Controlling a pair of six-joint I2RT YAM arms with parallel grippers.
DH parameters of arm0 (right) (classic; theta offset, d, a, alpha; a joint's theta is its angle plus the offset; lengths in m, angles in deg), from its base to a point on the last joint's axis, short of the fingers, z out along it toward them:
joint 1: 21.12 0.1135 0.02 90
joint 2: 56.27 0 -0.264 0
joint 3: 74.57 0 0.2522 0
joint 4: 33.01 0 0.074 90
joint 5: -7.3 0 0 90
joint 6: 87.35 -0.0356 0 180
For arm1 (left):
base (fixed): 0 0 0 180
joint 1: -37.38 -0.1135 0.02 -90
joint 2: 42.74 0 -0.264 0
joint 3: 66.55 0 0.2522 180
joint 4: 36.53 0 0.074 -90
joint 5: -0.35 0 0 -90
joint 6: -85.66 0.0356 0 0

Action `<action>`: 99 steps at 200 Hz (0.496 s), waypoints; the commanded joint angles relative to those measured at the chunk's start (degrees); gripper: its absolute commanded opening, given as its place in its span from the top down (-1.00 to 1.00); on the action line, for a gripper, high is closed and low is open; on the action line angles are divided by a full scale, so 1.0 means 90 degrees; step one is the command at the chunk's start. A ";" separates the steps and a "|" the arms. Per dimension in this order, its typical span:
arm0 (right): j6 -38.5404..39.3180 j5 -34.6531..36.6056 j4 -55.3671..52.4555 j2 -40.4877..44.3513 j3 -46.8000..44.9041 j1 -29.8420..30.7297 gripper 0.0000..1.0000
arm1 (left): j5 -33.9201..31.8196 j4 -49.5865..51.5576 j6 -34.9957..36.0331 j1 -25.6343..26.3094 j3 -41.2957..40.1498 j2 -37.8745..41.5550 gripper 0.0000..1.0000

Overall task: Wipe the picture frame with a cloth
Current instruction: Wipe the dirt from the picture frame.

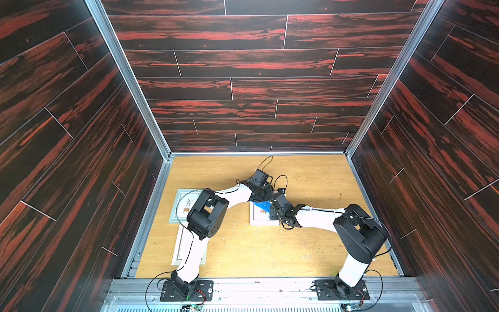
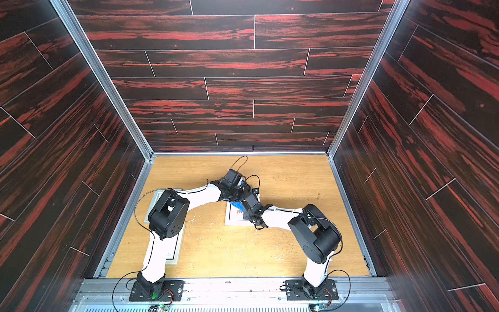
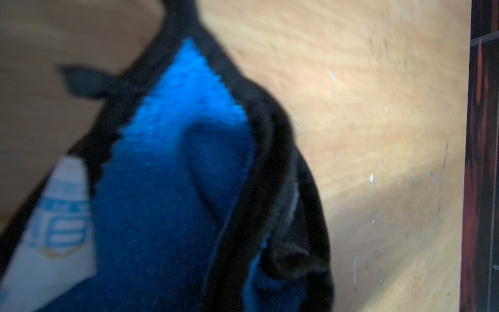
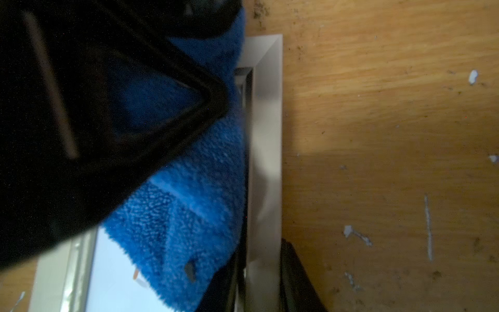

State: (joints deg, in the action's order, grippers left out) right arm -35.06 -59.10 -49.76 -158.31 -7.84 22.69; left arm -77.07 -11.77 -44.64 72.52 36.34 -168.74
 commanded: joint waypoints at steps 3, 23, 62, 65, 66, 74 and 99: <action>0.0055 0.0129 -0.0318 0.0048 -0.0125 0.0009 1.00 | -0.0209 0.0526 0.0241 -0.0508 -0.0441 0.0319 0.93; 0.0050 0.0110 -0.0299 0.0034 -0.0139 0.0015 1.00 | -0.0435 0.0489 0.0335 -0.0829 -0.1011 0.0699 0.93; 0.0079 0.0069 -0.0301 -0.0049 -0.0052 0.0015 1.00 | -0.0313 0.0502 0.0211 -0.0411 -0.0618 0.0518 0.92; 0.0083 0.0067 -0.0310 -0.0044 -0.0038 0.0015 1.00 | -0.0298 0.0516 0.0206 -0.0355 -0.0528 0.0473 0.92; 0.0081 0.0065 -0.0312 -0.0042 -0.0032 0.0015 1.00 | -0.0291 0.0521 0.0203 -0.0327 -0.0498 0.0459 0.92; 0.0090 0.0073 -0.0322 -0.0034 -0.0019 0.0014 1.00 | -0.0178 0.0548 0.0136 -0.0187 -0.0281 0.0279 0.92; 0.0109 0.0130 -0.0380 -0.0023 -0.0006 0.0014 1.00 | -0.0032 0.0857 0.0039 -0.0166 -0.0068 0.0095 0.92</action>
State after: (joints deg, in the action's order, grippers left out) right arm -34.89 -59.32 -49.58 -158.31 -7.84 22.78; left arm -77.71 -9.05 -43.76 70.16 34.22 -166.29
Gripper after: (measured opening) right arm 0.256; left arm 0.120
